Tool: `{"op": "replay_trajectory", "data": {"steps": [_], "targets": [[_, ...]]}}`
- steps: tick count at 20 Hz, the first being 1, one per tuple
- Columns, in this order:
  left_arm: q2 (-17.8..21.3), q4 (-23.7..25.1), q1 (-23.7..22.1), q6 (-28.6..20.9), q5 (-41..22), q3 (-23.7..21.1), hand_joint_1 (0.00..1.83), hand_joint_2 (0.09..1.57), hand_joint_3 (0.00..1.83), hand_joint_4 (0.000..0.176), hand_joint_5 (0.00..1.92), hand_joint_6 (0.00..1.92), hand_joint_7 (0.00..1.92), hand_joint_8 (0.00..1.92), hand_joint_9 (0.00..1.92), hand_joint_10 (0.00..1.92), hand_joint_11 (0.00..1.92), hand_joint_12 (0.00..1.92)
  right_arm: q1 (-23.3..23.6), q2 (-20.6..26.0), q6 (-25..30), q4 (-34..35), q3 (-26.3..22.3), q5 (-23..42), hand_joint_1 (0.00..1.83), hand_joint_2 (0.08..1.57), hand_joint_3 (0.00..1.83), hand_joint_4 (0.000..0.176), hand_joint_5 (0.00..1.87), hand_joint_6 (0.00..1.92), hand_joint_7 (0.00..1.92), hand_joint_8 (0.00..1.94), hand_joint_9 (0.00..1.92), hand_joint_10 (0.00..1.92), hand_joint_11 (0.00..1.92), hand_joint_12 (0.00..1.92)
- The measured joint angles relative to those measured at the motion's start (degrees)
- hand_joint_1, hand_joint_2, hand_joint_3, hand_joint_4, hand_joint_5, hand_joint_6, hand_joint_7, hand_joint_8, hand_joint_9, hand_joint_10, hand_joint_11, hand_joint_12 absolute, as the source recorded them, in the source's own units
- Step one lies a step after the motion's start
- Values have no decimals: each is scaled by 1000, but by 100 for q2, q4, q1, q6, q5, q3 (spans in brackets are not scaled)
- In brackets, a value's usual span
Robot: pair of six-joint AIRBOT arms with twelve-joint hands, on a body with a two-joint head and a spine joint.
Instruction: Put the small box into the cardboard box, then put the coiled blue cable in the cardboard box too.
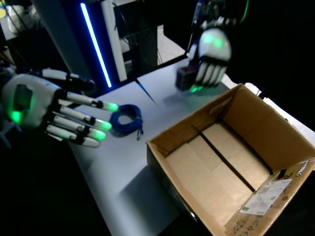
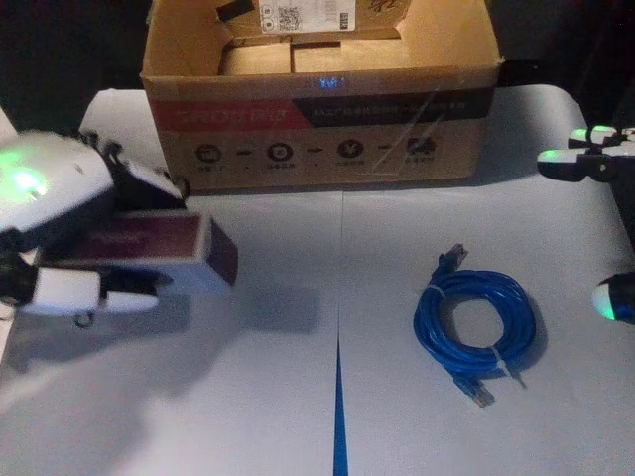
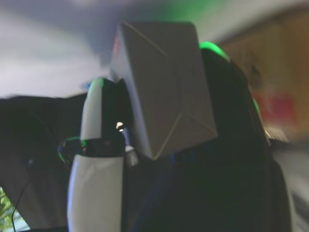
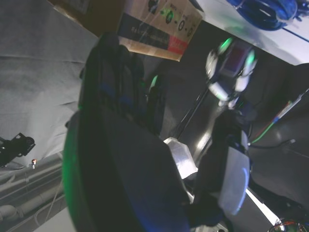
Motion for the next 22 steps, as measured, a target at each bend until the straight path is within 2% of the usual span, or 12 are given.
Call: {"op": "replay_trajectory", "data": {"steps": [4,5,6,7,9,11,12,14,17,18,19,22], "targets": [[249,365,0,-501,-629,-94,1262,1106,0,0,1156,463,920,1297,984,996,834,1503,0,-42,2,-11,22,-57,620,1026,0,176,398,1,198,0,178,2,0,317],[299,387,0,-503,-798,-92,1260,1100,1,0,1156,479,932,1265,977,955,801,1482,0,-52,0,11,44,-70,609,1030,0,176,388,0,193,0,178,1,0,338],[337,369,-74,-503,-927,-74,1238,1113,0,0,1116,731,874,1201,883,955,670,1566,0,-63,0,42,50,-74,602,1033,1,176,384,0,179,0,165,0,0,347],[337,348,-199,-496,-1003,-24,1253,1099,0,0,1203,573,859,1225,872,966,659,1577,0,-63,0,37,50,-92,602,1040,2,176,363,0,173,0,142,0,0,317],[337,170,-505,-367,-1158,66,1238,1102,5,0,1137,718,877,1176,874,961,664,1566,0,-87,0,-4,52,-76,584,1052,3,176,360,0,192,3,145,1,0,348],[267,-31,-745,-197,-1281,208,1249,1095,0,0,1204,555,877,1211,872,969,660,1577,0,-118,2,-2,87,-94,573,1058,3,176,328,0,194,1,136,0,0,354],[195,-76,-852,-190,-1248,299,1232,1099,4,0,1109,693,927,1164,875,963,665,1569,0,-122,2,-4,109,-103,556,1063,4,176,316,0,194,1,131,0,0,351],[13,-140,-1209,-184,-979,533,1253,1098,0,0,1205,570,859,1224,872,967,660,1576,0,-140,2,9,122,-101,572,1066,2,176,345,5,196,2,134,4,0,358],[-363,-160,-1884,-170,-350,990,1242,1101,0,0,1161,689,872,1174,873,962,661,1571,0,-195,2,-4,146,-118,589,1066,0,176,346,1,211,2,145,1,0,359],[-586,-87,-2306,-168,107,1259,1221,1123,2,0,1051,931,872,1090,795,546,414,1346,0,-208,0,-13,173,-116,580,1074,1,176,346,0,188,2,127,1,0,295],[-726,44,-2621,-164,461,1425,1215,1116,0,15,1051,849,914,1108,922,561,565,1412,0,-216,2,7,184,-111,575,1080,2,176,331,1,174,2,119,0,0,252],[-1051,188,-3281,-24,1113,1766,1209,1158,0,0,1021,938,777,1273,787,436,277,1452,0,-234,2,-2,212,-111,507,1116,5,176,312,0,172,0,113,0,0,287]]}}
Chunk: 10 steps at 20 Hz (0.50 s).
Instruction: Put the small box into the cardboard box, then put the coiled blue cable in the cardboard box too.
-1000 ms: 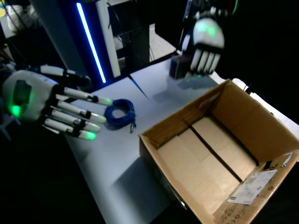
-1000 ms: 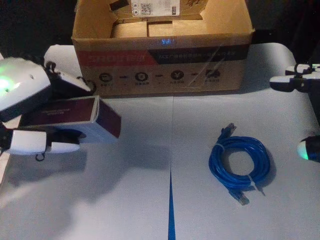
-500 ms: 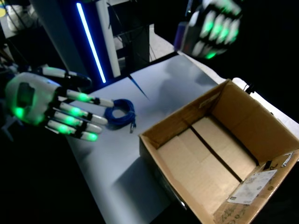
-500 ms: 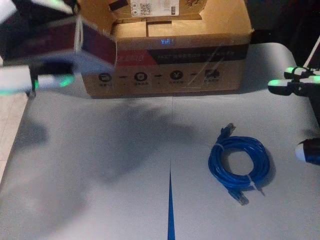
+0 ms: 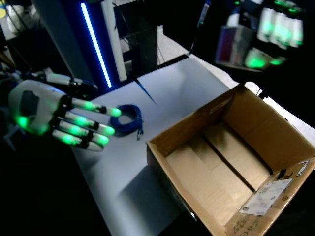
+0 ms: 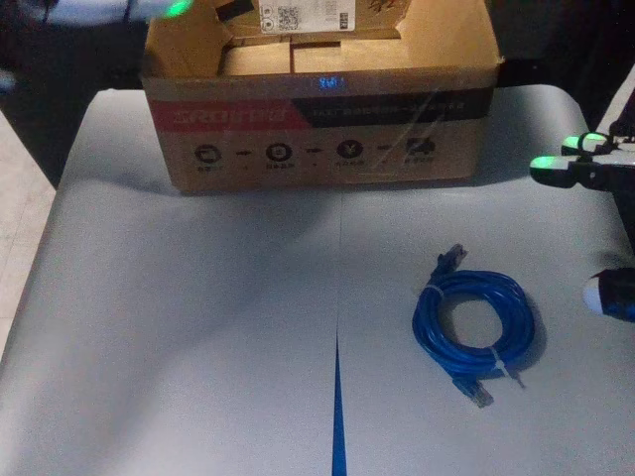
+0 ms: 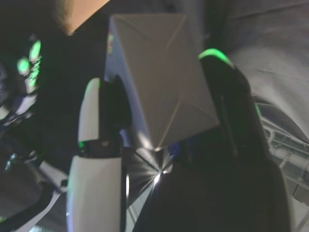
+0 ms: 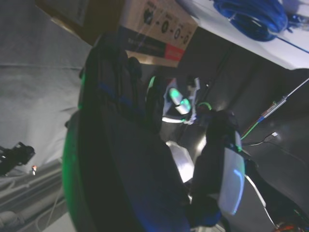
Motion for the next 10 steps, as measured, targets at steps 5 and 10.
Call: {"op": "replay_trajectory", "data": {"steps": [5,10], "targets": [[-726,-522,-55,382,632,557,1134,1108,1,0,995,947,812,115,692,188,114,1475,0,-116,0,-35,76,2,558,1093,0,176,382,4,172,1,109,1,0,252],[-1545,-894,2,387,1165,1360,1221,1116,1,3,1031,946,922,1036,1012,106,560,1099,7,-195,0,-39,181,0,687,1037,0,176,393,7,196,6,168,8,0,256]]}}
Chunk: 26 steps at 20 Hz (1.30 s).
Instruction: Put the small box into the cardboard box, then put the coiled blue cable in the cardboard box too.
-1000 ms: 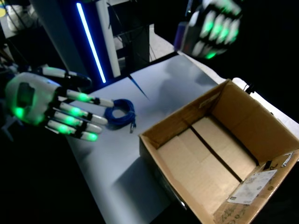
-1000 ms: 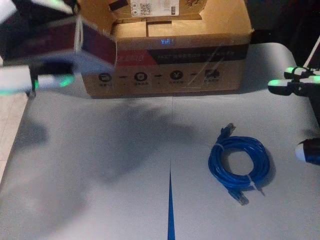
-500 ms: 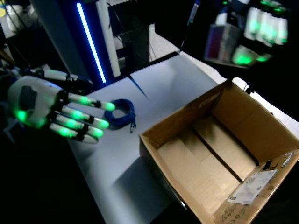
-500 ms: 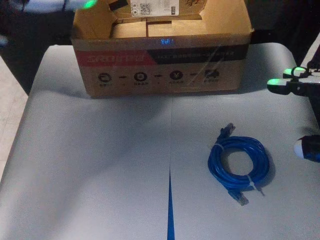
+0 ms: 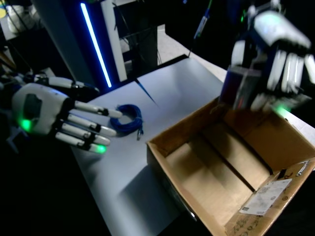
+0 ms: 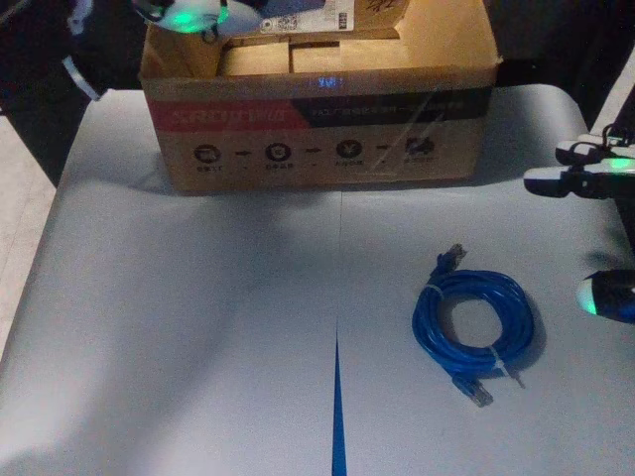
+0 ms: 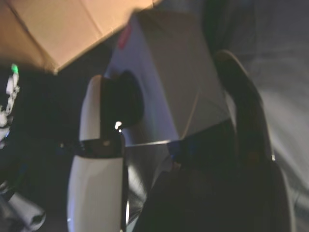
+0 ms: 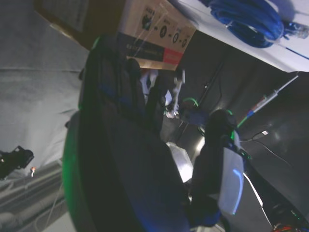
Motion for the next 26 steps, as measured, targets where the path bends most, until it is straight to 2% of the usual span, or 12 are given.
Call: {"op": "replay_trajectory", "data": {"steps": [1,2,4,5,6,8,10,12,13,18,23,26], "targets": [[-129,-55,0,-2,160,151,1236,1139,0,0,1028,1034,828,1082,875,17,371,1082,11,-33,0,11,17,-9,694,1032,0,176,398,4,192,2,164,3,0,231],[-208,-63,0,2,293,247,1172,1120,0,0,987,983,768,434,687,7,73,1187,20,-42,2,-11,24,-4,696,1029,0,176,408,4,191,1,158,0,0,206],[-363,-168,2,-2,544,428,1206,1134,0,13,979,931,901,1157,985,127,341,1486,39,-50,2,-52,24,0,688,1037,2,167,424,6,191,0,163,2,0,200],[-376,-177,20,-4,555,442,1049,1019,0,0,713,97,715,417,825,159,306,1440,59,-52,2,-57,24,0,677,1041,3,174,417,2,186,0,161,1,0,203],[-376,-177,20,-4,560,442,984,985,0,35,575,19,583,175,691,103,246,1268,59,-50,2,-55,26,2,679,1044,4,173,415,1,184,0,157,0,0,203],[-378,-177,37,-20,586,442,790,904,0,174,215,0,184,0,207,0,0,738,59,-52,2,-57,26,-2,668,1051,3,165,423,2,185,1,146,2,0,214],[-380,-179,37,-20,616,442,639,873,0,176,11,0,3,0,31,2,0,329,59,-63,2,-50,26,-2,679,1050,0,170,411,1,168,0,123,1,0,191],[-358,-181,37,-20,520,398,540,889,2,176,0,0,0,0,0,0,0,249,57,-74,2,-48,26,0,697,1040,0,172,419,3,174,2,143,8,0,195],[-302,-170,37,-17,485,317,514,878,0,176,0,0,0,0,0,0,0,25,59,-87,2,-31,26,0,708,1033,0,176,405,0,181,2,153,6,0,214],[284,103,44,-17,70,-289,519,823,0,171,0,0,0,0,3,1,109,52,59,-98,116,-35,31,-4,650,1061,3,166,391,3,184,3,169,4,0,340],[1639,544,428,-4,-767,-1397,499,892,2,176,0,0,0,0,0,0,16,10,59,-92,238,-31,31,0,626,1072,1,176,362,0,160,2,153,2,0,304],[2505,479,1196,-13,-1414,-2098,527,850,0,168,0,0,0,0,0,0,0,0,59,-48,240,-35,7,-11,547,1094,0,176,302,0,130,0,110,0,0,250]]}}
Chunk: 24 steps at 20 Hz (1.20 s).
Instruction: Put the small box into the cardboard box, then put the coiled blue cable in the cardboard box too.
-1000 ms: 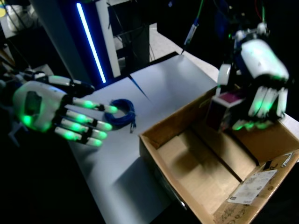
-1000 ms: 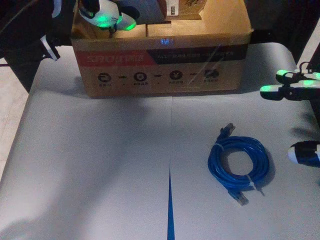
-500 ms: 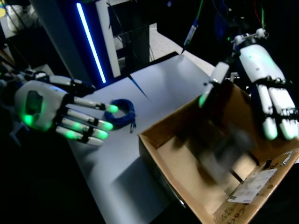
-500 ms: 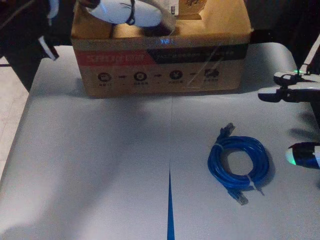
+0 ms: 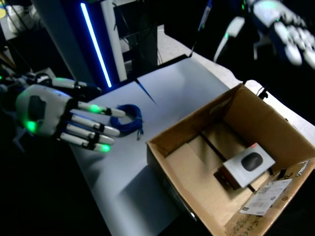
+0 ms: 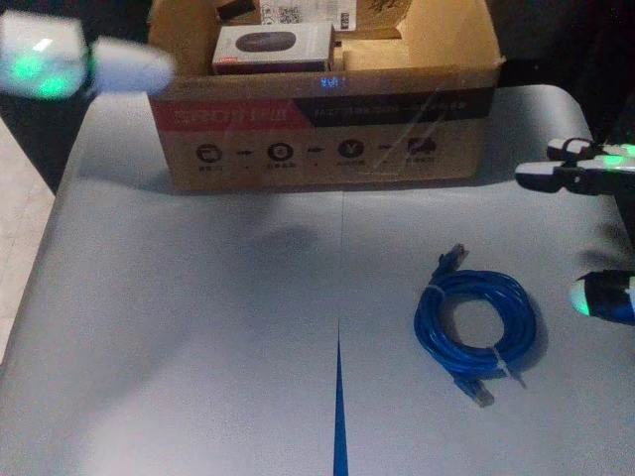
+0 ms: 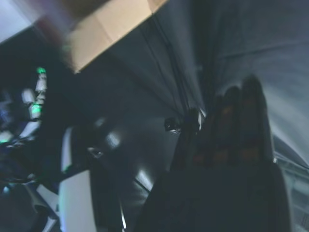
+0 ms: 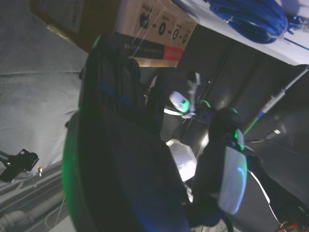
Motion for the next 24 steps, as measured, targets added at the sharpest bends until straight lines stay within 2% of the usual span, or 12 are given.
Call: {"op": "replay_trajectory", "data": {"steps": [1,2,3,5,6,9,11,14,16,20,22,24], "targets": [[234,-74,363,-4,-238,-251,556,849,0,176,0,0,0,0,0,0,0,0,-2,17,4,4,0,11,535,1081,1,176,328,1,158,1,128,0,2,315],[363,-68,610,0,-369,-428,589,827,0,176,0,0,0,0,0,0,0,0,0,44,2,-2,0,7,574,1061,0,176,332,0,160,0,118,0,0,302],[503,-61,911,-7,-557,-664,654,830,0,176,0,0,0,0,0,0,0,0,0,59,4,-7,-7,13,649,1011,0,176,296,0,133,0,86,0,0,232],[662,-76,1335,-7,-879,-940,657,789,0,174,0,0,0,0,0,0,0,0,17,81,31,-155,-9,0,744,927,0,176,162,0,64,0,68,0,0,187],[702,-442,1816,133,-1178,-1102,611,777,0,174,0,0,0,0,0,0,0,0,107,98,79,-302,-11,-37,778,863,0,176,128,1,24,1,54,0,0,207],[682,-1064,2505,208,-1390,-1152,622,727,0,176,0,0,0,0,0,0,0,0,306,109,131,-511,-11,9,796,820,0,176,61,0,0,0,10,0,0,81],[651,-1344,2750,229,-1596,-1266,644,705,0,176,0,0,0,0,0,0,0,0,426,109,221,-761,-11,9,834,812,0,176,0,0,0,0,0,0,0,1],[540,-1231,2999,229,-1781,-1416,577,696,0,176,0,0,0,0,0,0,0,0,623,66,245,-1045,-4,-79,843,790,0,176,70,23,0,0,0,0,0,0],[448,-1320,3171,227,-1869,-1443,621,693,0,176,0,0,0,0,0,0,0,0,1113,-63,315,-1523,107,-597,842,788,0,176,85,19,0,0,0,0,0,0],[433,-1845,3467,184,-2168,-1436,579,728,2,176,0,0,0,0,0,0,0,0,1222,-326,645,-1882,293,-1067,805,790,1,176,33,0,0,0,0,0,0,0],[433,-1840,3464,181,-2247,-1436,571,728,2,176,0,0,0,0,0,0,0,0,1268,-398,660,-2009,356,-1259,810,795,2,176,17,2,0,0,0,0,0,0],[404,-1744,3464,164,-2295,-1436,590,745,8,176,0,0,0,0,0,0,0,0,1541,-476,658,-2293,442,-1696,834,802,4,176,18,1,0,0,0,0,0,0]]}}
